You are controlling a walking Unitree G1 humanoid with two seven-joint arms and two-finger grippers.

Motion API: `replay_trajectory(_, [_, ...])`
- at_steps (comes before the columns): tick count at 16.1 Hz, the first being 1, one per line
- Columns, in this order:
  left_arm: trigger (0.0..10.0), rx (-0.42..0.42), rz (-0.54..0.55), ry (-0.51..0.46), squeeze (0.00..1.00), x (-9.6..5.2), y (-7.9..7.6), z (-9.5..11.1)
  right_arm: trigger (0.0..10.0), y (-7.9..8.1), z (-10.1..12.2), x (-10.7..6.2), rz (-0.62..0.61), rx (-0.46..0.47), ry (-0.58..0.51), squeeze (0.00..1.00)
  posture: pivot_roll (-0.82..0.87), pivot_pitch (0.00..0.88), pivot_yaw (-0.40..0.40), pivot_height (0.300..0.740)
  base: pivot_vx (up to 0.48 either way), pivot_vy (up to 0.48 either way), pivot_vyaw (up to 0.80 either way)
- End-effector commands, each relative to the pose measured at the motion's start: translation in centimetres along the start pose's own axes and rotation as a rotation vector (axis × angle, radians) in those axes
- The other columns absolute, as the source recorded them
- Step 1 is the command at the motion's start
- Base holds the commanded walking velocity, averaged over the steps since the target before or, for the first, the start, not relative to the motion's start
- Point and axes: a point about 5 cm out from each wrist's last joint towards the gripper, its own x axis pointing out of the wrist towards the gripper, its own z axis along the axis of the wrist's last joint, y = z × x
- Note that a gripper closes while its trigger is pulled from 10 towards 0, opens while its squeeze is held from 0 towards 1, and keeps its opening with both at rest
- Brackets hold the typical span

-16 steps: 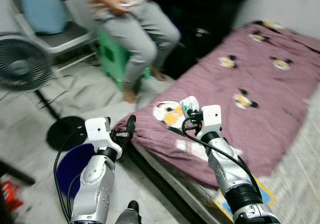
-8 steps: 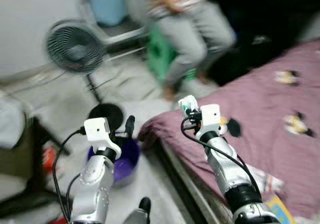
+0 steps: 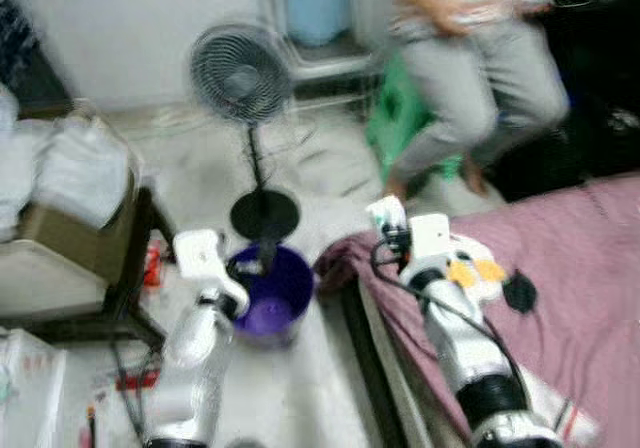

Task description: Clean up the room

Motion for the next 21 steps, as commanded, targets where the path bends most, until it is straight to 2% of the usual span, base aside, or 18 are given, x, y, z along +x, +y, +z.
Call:
replay_trajectory(1, [10.0,-0.004,0.005,0.010,0.00,-0.10,-0.12,-0.26,10.0,0.26,0.07,0.04,0.017,-0.011,-0.002,0.00,0.05,0.117,-0.019,0.740,0.000,0.000,0.80])
replay_trajectory(10, [10.0,-0.022,-0.022,0.001,0.00,-0.08,-0.36,-0.14,10.0,0.21,0.01,-0.04,0.013,-0.010,-0.001,0.00,0.05,0.120,-0.020,0.740,0.000,0.000,0.65])
replay_trajectory(15, [10.0,-0.028,-0.031,-0.004,0.00,-0.09,-0.40,-0.06,10.0,0.27,0.11,-0.01,0.020,-0.018,-0.006,0.00,0.05,0.120,-0.020,0.740,0.000,0.000,0.00])
replay_trajectory(18, [10.0,-0.027,-0.034,-0.003,0.00,-0.09,-0.43,-0.05,10.0,0.35,0.07,-0.02,0.016,-0.013,-0.005,0.00,0.05,0.125,-0.020,0.740,0.000,0.000,0.80])
replay_trajectory(21, [10.0,-0.024,-0.039,-0.003,0.00,-0.06,-0.43,0.04,10.0,0.29,0.15,0.05,0.014,-0.015,-0.005,0.00,0.04,0.135,-0.018,0.740,0.000,0.000,0.31])
